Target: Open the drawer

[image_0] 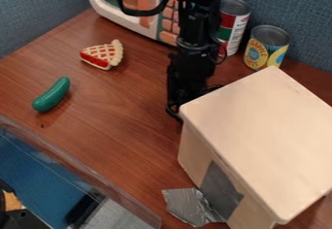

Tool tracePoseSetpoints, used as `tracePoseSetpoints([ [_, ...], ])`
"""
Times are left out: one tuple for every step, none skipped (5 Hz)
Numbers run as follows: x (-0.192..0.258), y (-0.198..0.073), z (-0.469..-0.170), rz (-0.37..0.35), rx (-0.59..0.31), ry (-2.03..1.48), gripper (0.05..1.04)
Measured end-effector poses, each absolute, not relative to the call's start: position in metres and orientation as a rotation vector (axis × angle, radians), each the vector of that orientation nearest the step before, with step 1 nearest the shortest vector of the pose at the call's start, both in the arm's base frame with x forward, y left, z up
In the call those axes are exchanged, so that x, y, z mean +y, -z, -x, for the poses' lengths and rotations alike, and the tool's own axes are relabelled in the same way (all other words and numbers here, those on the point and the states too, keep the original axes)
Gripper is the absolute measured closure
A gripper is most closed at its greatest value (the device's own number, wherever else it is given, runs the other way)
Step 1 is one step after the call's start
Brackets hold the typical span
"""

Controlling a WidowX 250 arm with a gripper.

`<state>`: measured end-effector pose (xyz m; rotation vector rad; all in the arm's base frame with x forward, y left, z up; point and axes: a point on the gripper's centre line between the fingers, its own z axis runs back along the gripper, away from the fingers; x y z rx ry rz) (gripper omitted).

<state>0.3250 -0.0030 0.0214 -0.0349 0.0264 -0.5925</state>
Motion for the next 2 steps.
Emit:
tracePoseSetpoints([
  [0.017, -0.029, -0.331, 0.024, 0.024, 0.586, 0.888],
  [0.038, -0.042, -0.341, 0.008, 0.017, 0.551, 0.931],
])
